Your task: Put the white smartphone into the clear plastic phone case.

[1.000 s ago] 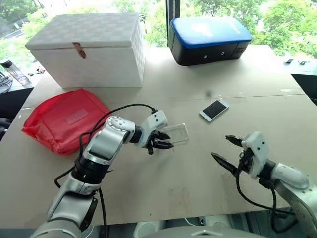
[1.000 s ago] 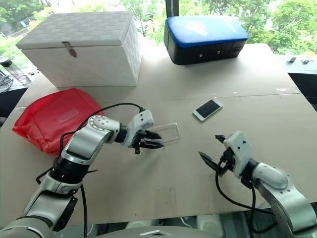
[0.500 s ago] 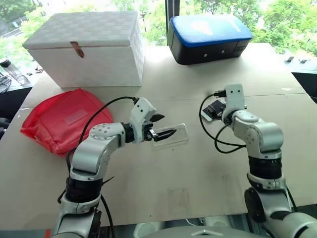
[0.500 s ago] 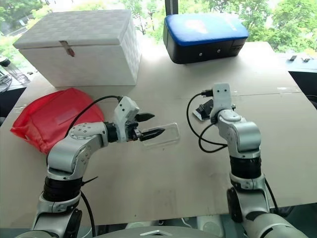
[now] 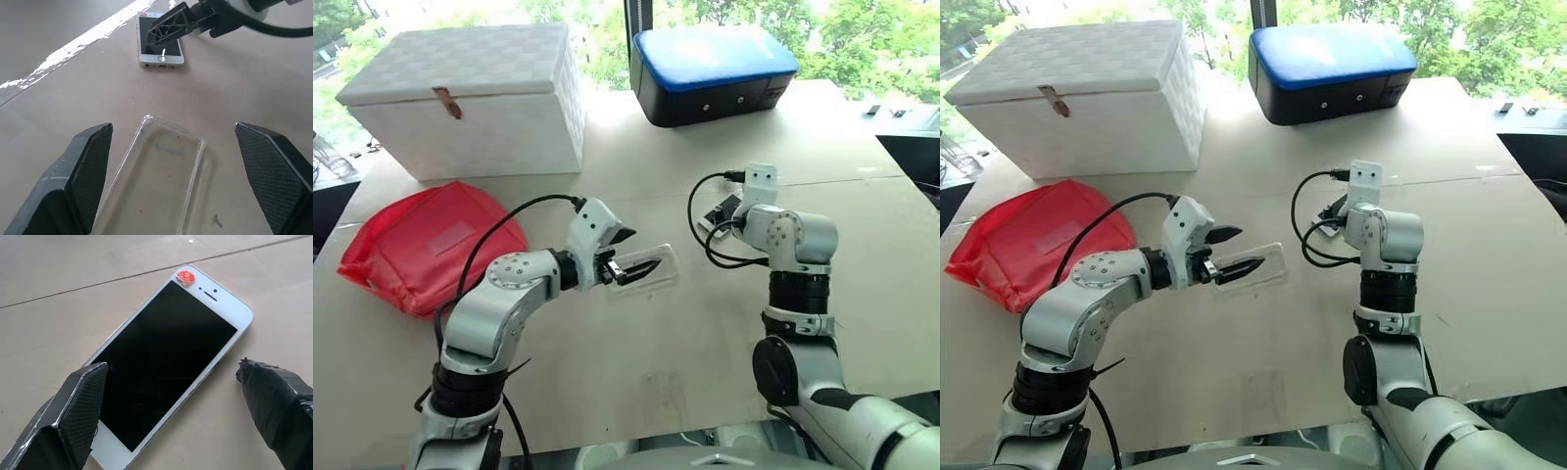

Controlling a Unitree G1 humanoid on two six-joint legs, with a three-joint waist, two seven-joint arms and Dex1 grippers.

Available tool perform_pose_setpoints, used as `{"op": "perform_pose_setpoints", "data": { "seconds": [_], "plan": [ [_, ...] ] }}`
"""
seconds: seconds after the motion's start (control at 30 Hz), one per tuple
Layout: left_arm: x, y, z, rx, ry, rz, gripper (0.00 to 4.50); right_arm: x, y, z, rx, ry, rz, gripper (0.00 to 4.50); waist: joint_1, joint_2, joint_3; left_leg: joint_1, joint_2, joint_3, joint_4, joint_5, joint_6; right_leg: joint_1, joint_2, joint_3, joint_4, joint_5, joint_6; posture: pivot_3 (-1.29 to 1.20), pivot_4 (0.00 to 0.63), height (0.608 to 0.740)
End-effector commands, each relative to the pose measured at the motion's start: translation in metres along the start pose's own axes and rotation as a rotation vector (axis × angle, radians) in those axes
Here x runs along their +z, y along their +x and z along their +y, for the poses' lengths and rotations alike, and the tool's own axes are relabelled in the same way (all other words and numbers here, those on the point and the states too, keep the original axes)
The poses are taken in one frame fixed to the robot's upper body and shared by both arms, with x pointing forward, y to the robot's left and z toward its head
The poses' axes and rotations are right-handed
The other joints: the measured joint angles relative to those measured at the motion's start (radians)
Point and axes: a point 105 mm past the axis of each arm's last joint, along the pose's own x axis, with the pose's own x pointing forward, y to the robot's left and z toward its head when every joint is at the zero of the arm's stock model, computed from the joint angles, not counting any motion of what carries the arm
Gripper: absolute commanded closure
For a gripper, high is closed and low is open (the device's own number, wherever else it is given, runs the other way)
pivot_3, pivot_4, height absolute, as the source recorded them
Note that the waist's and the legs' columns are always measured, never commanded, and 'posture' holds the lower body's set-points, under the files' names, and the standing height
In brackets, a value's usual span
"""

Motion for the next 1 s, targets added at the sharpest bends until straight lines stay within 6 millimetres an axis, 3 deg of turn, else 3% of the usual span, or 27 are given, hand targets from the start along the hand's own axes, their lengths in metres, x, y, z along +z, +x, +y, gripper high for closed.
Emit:
{"op": "perform_pose_setpoints", "data": {
  "seconds": [0.03,0.27,0.4,0.63,0.8,0.9,1.0],
  "plan": [
    [0.013,-0.002,-0.006,-0.008,0.043,-0.033,0.43,0.021,-0.003,0.025,0.081,-0.148,-0.082,0.0,-0.005,0.0,0.0,0.0,0.0,0.0,0.0,0.0,0.0,0.0,0.0,0.0,0.0,0.0,0.0,0.0,0.15,0.74],
    [0.011,-0.003,-0.007,-0.007,0.037,-0.04,0.43,0.018,0.018,0.027,0.088,-0.275,-0.055,0.0,-0.009,0.0,0.0,0.0,0.0,0.0,0.0,0.0,0.0,0.0,0.0,-0.001,-0.001,0.0,0.0,0.0,0.15,0.74],
    [0.007,-0.004,-0.006,0.0,0.034,-0.033,0.43,0.012,0.02,0.016,0.069,-0.36,-0.035,0.0,-0.011,0.0,0.0,0.0,0.0,0.0,0.0,0.0,0.0,0.0,0.0,-0.001,-0.001,0.0,0.0,0.0,0.15,0.74],
    [0.004,-0.004,-0.009,-0.009,0.028,-0.033,0.43,-0.006,-0.008,-0.024,0.07,-0.497,-0.007,0.0,0.019,0.0,0.0,-0.002,0.0,-0.002,0.0,0.0,0.0,0.0,-0.001,-0.002,-0.004,0.0,0.0,0.0,0.15,0.74],
    [0.005,-0.002,-0.011,-0.031,0.036,-0.042,0.43,-0.023,-0.021,-0.058,0.021,-0.474,0.054,0.0,0.021,0.0,0.0,-0.003,0.0,-0.003,0.001,0.0,0.0,0.0,-0.001,-0.003,-0.004,0.0,0.0,0.0,0.15,0.74],
    [0.009,-0.001,-0.016,-0.074,0.044,-0.072,0.43,-0.023,-0.023,-0.069,0.0,-0.437,0.054,0.0,0.023,-0.001,0.0,-0.003,0.0,-0.003,0.001,0.0,0.0,0.001,-0.001,-0.003,-0.004,0.0,0.0,0.0,0.15,0.74],
    [0.014,-0.004,-0.021,-0.115,0.062,-0.121,0.43,-0.013,-0.021,-0.062,0.062,-0.356,-0.026,0.0,0.027,-0.001,0.0,-0.003,0.0,-0.002,0.001,0.0,0.0,0.001,-0.001,-0.003,-0.004,0.0,0.0,0.0,0.15,0.74]
  ]
}}
